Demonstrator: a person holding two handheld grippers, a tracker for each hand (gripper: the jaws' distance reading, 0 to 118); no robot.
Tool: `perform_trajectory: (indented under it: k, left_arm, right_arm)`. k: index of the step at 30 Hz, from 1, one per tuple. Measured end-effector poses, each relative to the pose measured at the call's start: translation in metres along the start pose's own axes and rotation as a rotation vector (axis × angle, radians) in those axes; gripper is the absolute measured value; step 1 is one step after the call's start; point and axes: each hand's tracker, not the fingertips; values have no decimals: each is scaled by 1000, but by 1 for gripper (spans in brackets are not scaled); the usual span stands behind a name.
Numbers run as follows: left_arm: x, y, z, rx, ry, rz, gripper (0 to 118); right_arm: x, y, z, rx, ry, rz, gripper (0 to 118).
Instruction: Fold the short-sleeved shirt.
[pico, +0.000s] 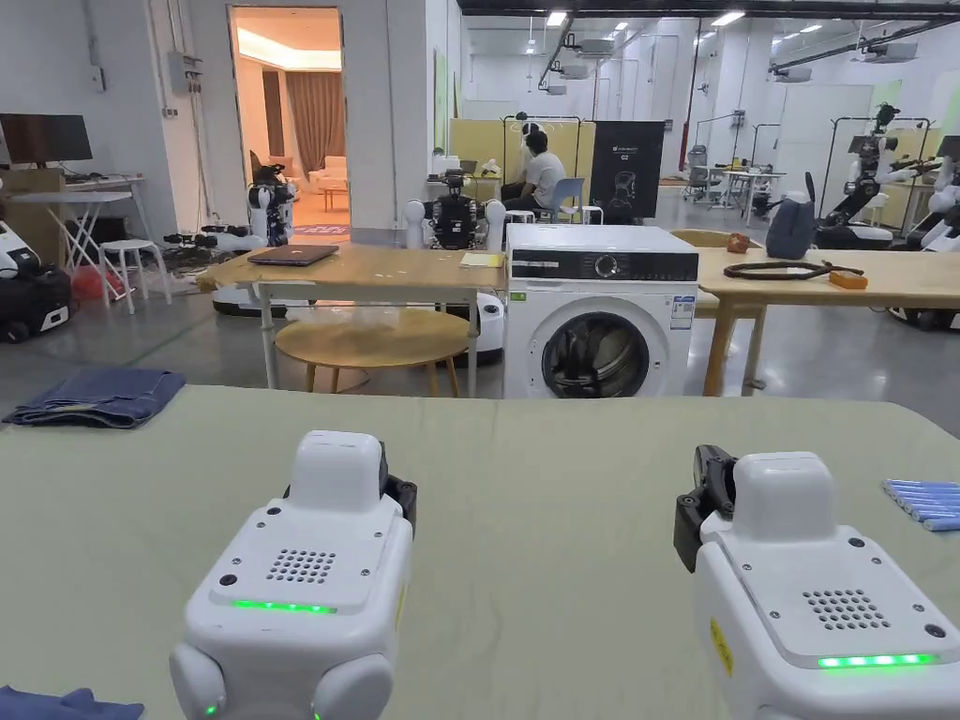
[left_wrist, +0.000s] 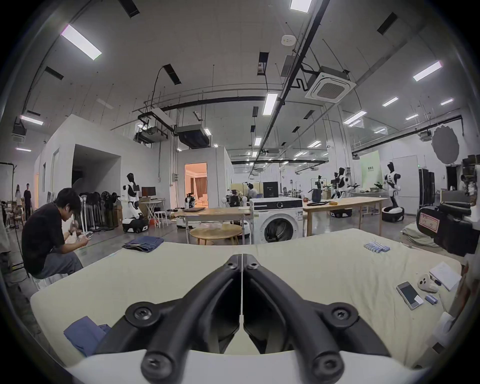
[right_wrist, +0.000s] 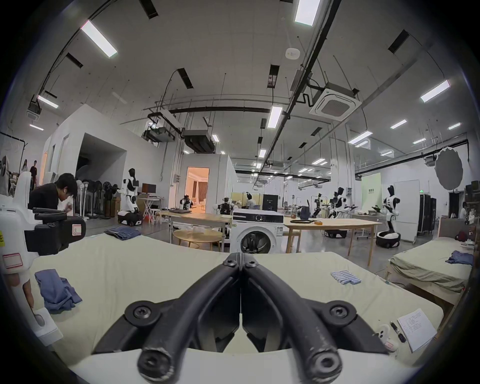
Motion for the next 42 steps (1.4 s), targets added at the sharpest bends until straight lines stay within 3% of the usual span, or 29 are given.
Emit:
perform_trajectory:
  k: [2, 3, 5, 7, 8, 11, 13, 22, 38, 42]
  left_arm:
    - [0, 1, 1, 5, 4, 3, 3]
    - [-1, 1, 2, 10, 8, 6, 15]
    - [-1, 1, 3, 10, 10, 10, 48]
    - [-3, 1, 3, 14, 14, 16, 67]
    - [-3, 0, 4, 21, 17, 19, 73]
    - [-6, 0, 8, 39, 22, 27, 101]
    - [-8, 0, 10, 53, 16, 41, 112]
    - [-4, 2, 16, 83, 61, -53, 112]
    - [-4, 5, 23, 105, 51, -22, 112]
    - [-4, 6, 24, 100, 52, -30, 112]
  right_arm:
    - [0, 0, 0, 1, 3, -3, 0]
    - [0, 0, -1, 0, 6, -3, 2]
    - [0, -1, 0, 7, 11, -5, 38]
    - [0, -2, -1, 1, 14, -9, 103]
    - [-1, -3, -2, -1, 12, -9, 118]
    - [-1, -7, 1, 34, -5, -1, 118]
    - [0, -7, 0, 37, -10, -3, 118]
    - [2, -4, 4, 41, -54, -13, 118]
    - [-4, 3, 12, 10, 2, 6, 118]
    - [-5, 6, 12, -2, 40, -23, 118]
